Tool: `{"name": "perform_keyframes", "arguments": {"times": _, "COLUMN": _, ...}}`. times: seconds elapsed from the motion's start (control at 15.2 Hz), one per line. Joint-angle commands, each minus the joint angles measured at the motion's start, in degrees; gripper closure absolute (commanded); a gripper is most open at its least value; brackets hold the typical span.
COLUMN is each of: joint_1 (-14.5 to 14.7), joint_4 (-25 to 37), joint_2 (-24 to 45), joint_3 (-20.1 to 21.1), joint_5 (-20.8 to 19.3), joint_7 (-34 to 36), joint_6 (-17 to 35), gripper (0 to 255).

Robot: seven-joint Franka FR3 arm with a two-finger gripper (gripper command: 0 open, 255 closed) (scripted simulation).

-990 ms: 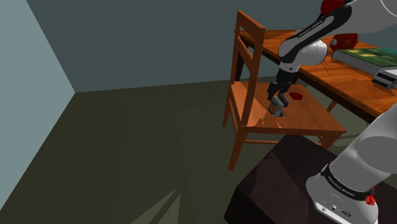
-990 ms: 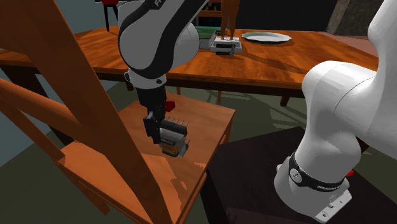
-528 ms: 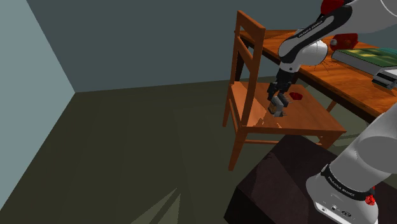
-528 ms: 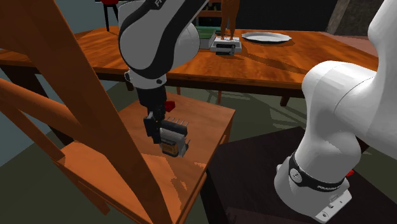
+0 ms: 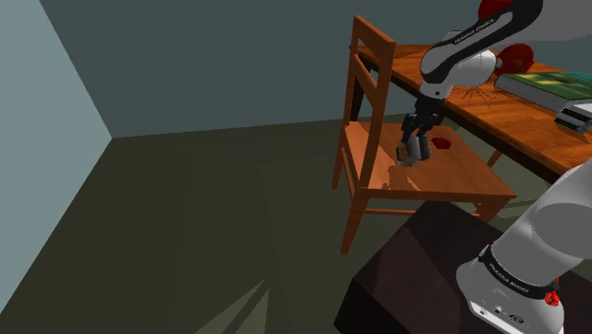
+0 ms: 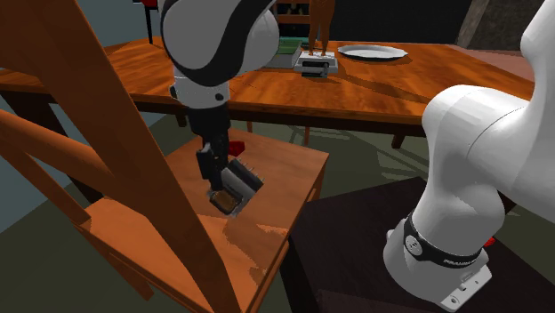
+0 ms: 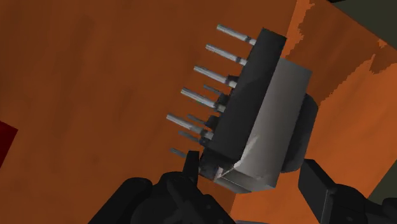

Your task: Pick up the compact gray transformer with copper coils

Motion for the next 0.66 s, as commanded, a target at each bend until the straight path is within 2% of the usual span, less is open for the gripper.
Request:
{"name": "perform_keyframes", "arguments": {"times": 0.0, "joint_1": -0.1, "joint_4": 0.6, "joint_2": -1.1, "joint_3": 0.1, "joint_5": -0.7, "joint_7": 0.5, "joint_6": -1.6, "gripper": 255}}
{"name": "perform_keyframes", "arguments": {"times": 0.46, "joint_1": -0.4, "joint_4": 3.2, "joint_2": -4.5, "joint_3": 0.6, "joint_5": -2.5, "joint_7": 2.4, "joint_6": -7.2, "gripper": 255}}
{"name": "perform_keyframes", "arguments": {"times": 0.59, "joint_1": -0.4, "joint_4": 3.2, "joint_2": -4.6, "joint_3": 0.6, "joint_5": -2.5, "joint_7": 2.4, "joint_6": -7.3, "gripper": 255}}
